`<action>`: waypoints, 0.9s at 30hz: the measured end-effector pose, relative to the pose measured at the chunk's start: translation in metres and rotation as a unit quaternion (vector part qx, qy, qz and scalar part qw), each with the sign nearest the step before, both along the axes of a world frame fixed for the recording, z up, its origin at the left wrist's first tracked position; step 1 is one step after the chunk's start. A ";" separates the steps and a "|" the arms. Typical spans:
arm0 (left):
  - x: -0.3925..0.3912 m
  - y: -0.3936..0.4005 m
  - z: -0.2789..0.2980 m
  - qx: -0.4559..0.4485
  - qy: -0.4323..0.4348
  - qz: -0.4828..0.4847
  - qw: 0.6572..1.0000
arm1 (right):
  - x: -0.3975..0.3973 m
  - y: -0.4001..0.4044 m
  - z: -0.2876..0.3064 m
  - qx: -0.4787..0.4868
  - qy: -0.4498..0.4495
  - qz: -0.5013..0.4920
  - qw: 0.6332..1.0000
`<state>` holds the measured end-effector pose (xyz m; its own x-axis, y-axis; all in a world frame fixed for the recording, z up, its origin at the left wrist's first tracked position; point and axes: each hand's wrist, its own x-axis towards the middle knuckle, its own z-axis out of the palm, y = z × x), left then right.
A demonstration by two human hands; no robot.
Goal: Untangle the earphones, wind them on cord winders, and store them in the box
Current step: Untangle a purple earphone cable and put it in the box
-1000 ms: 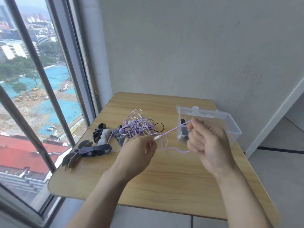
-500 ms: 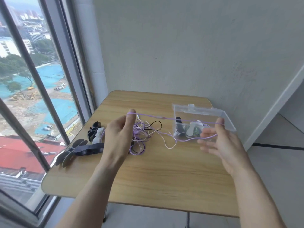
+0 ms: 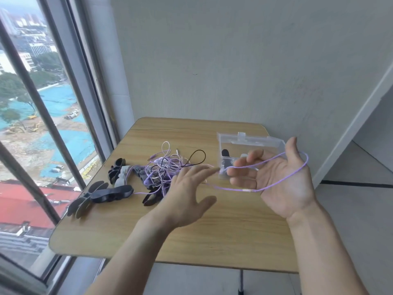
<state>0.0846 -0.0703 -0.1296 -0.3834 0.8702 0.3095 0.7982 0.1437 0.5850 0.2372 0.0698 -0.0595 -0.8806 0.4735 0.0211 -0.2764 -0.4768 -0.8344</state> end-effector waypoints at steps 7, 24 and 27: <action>-0.009 0.007 -0.006 0.064 0.065 0.097 0.991 | 0.006 0.009 0.003 0.022 -0.021 -0.064 0.998; -0.013 -0.012 0.018 0.058 -0.030 0.129 0.989 | 0.025 0.042 -0.022 0.357 -0.340 -0.210 0.844; -0.013 -0.011 0.015 0.056 -0.037 0.125 0.990 | 0.034 0.044 -0.025 0.435 -0.475 -0.022 0.765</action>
<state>0.0713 -0.0816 -0.1143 -0.6080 0.7069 0.3614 0.7003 0.2631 0.6637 0.2709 0.1136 -0.0848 -0.6784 0.6731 -0.2946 0.6512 0.3652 -0.6652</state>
